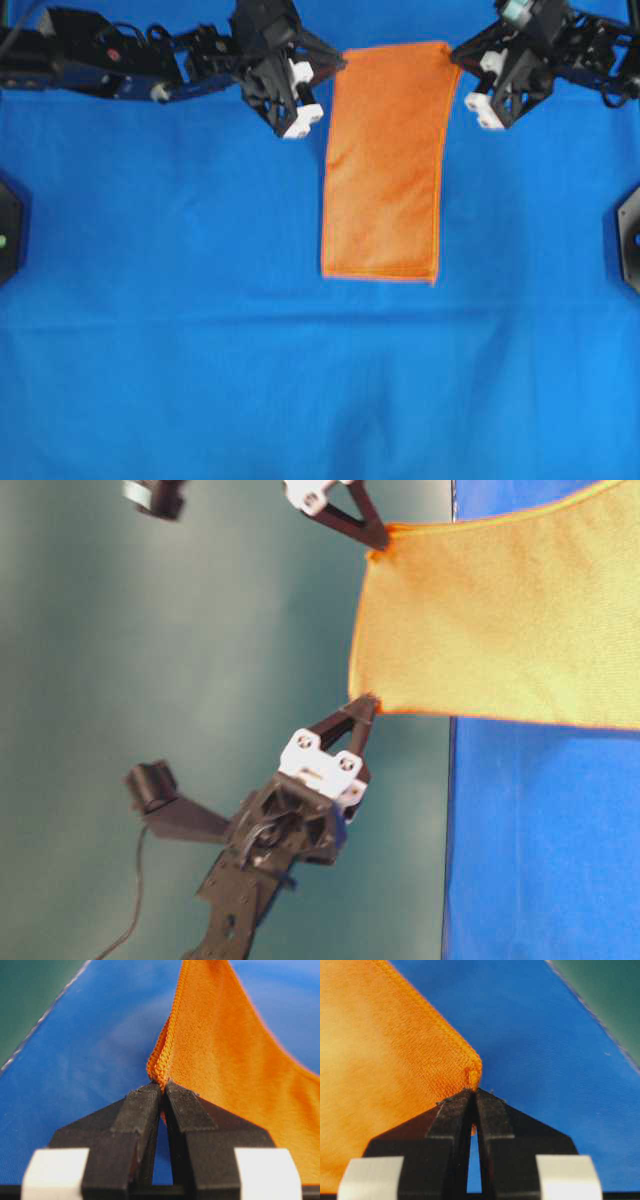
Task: Fold a vertical towel.
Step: 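Lift the top edge and carry it down toward the bottom edge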
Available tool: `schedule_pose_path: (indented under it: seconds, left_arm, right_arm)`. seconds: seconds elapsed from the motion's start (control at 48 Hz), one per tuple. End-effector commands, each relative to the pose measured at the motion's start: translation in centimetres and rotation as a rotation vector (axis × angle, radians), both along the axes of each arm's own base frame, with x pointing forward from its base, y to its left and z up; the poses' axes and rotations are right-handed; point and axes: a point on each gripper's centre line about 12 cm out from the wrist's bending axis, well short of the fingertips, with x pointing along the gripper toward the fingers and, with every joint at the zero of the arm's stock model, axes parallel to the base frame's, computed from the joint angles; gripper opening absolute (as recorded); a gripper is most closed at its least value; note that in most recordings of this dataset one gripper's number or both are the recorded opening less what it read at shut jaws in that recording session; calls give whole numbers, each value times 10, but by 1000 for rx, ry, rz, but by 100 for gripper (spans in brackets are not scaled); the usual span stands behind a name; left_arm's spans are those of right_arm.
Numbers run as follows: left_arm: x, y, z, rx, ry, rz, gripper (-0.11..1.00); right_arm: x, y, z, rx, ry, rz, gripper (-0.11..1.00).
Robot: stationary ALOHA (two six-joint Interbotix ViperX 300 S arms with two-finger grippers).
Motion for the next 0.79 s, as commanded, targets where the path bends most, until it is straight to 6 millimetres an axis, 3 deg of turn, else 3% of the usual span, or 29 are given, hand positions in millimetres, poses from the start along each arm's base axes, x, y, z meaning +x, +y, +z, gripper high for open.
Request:
schedule_pose_path:
  seconds: [0.0,0.396,0.77]
  left_arm:
    - [-4,-11,19,14,-42,-19,3]
    - [-11,-78,2,-2,14,-171,3]
    - [-20,-126,-37,-22,120,-289,3]
  right_arm:
    - [0,13,14,-16,-39,32,2]
    - [1,97,6,88,-45,243,2]
    - [16,129,-34,186,44,304,2]
